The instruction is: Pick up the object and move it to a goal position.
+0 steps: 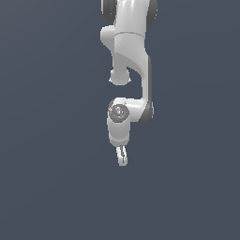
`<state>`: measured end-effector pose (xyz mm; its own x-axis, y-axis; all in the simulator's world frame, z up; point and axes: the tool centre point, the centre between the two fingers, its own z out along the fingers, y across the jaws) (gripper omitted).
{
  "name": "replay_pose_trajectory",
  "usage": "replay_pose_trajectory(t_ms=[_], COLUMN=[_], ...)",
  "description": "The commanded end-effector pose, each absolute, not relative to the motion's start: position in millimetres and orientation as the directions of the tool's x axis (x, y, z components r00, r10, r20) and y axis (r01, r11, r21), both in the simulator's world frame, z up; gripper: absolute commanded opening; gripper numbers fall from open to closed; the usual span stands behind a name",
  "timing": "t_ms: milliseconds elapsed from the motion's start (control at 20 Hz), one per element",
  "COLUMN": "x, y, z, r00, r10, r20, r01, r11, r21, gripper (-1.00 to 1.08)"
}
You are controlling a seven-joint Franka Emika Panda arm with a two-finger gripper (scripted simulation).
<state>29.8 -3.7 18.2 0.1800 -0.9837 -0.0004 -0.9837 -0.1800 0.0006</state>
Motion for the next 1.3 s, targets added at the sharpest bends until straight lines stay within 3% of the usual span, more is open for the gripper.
replay_pose_trajectory(t_ms=[0, 450, 1250], x=[29, 25, 14], y=[-6, -19, -56], z=[28, 94, 286], r00=[0.180, 0.179, 0.176], r10=[-0.984, -0.984, -0.984], r20=[-0.001, -0.002, 0.000], r01=[-0.984, -0.984, -0.984], r11=[-0.180, -0.179, -0.176], r21=[0.000, 0.000, 0.001], gripper=[-1.00, -1.00, -1.00])
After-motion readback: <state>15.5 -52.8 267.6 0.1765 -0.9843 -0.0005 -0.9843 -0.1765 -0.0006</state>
